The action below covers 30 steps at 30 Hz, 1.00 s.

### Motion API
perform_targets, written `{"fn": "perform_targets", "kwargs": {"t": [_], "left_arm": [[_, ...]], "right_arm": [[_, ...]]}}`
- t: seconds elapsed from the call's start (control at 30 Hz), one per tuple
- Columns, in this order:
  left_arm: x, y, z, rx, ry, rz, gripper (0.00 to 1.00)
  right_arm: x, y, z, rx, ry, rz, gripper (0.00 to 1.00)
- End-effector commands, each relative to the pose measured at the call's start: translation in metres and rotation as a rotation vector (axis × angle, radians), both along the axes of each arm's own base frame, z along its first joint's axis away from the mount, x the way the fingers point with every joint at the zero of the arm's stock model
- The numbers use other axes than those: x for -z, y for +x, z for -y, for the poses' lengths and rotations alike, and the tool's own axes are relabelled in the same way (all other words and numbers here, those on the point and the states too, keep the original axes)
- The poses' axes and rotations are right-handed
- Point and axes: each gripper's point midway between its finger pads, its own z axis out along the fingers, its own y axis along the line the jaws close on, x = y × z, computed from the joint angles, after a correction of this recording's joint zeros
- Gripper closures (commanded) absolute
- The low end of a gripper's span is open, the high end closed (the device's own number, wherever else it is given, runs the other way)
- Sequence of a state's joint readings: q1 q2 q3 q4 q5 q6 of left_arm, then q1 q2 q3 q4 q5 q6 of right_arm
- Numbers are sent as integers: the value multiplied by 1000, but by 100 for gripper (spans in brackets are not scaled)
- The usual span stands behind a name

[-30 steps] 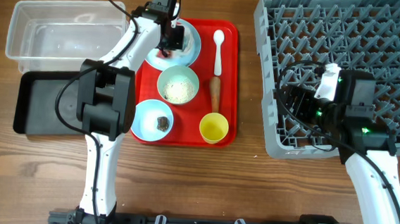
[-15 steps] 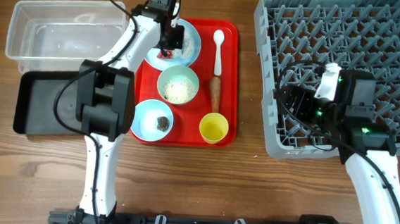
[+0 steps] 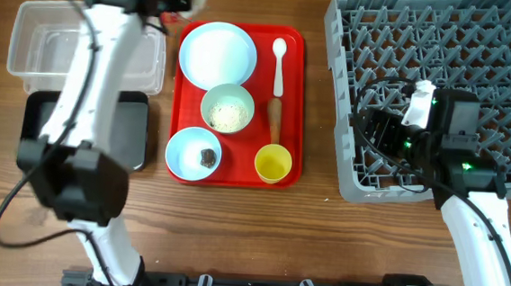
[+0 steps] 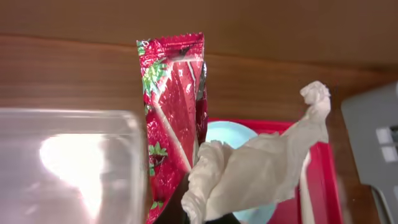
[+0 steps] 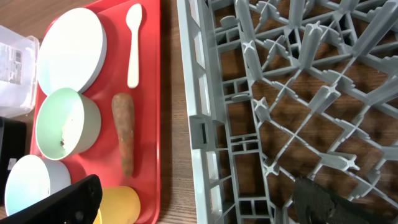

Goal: Sort waste into correct bins and load items into the dishwasher rack
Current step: 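Carry the wrapper and tissue left and drop them into the clear bin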

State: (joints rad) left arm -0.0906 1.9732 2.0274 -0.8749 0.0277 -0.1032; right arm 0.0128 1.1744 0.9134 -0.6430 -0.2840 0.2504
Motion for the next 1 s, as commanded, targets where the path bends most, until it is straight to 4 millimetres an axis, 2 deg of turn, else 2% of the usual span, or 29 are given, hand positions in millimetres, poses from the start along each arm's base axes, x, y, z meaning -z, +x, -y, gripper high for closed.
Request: {"fn": "perform_targets", "kwargs": {"t": [0.0, 0.13, 0.27, 0.37, 0.4, 0.5, 0.53, 0.57, 0.6, 0.63, 0.67, 0.83, 0.97], "left_arm": [[1, -6, -58, -119, -10, -31, 96], [23, -16, -113, -225, -13, -111, 96], [51, -22, -143, -284, -21, -187, 96], [71, -21, -154, -305, -25, -229, 94], [77, -21, -156, -308, -26, -241, 91], [97, -21, -157, -309, -29, -289, 65], [101, -22, -157, -309, -29, -299, 60], [103, -22, -157, -309, -30, -306, 50], [105, -23, -157, -309, -30, -311, 33], [104, -23, -157, -309, -30, -310, 7], [104, -22, -157, -309, -30, -306, 0], [93, -18, -161, -316, -28, -265, 0], [70, -21, -159, -310, -33, -224, 0]], "right_arm": [[-6, 4, -3, 1, 14, 9, 0], [-5, 3, -3, 1, 13, 7, 0], [-4, 2, -3, 1, 13, 1, 0], [-5, 2, -3, 1, 14, 2, 0], [-5, 2, -3, 1, 14, 1, 1], [-4, 1, -3, 1, 13, -4, 0], [-4, 1, -3, 1, 13, -5, 0], [-3, 1, -3, 1, 13, -7, 0], [-3, 0, -3, 1, 14, -8, 0], [-3, 0, -3, 1, 14, -8, 0], [-3, 0, -3, 1, 14, -8, 0], [-3, 1, -3, 1, 13, -8, 0], [-3, 1, -3, 1, 13, -7, 0]]}}
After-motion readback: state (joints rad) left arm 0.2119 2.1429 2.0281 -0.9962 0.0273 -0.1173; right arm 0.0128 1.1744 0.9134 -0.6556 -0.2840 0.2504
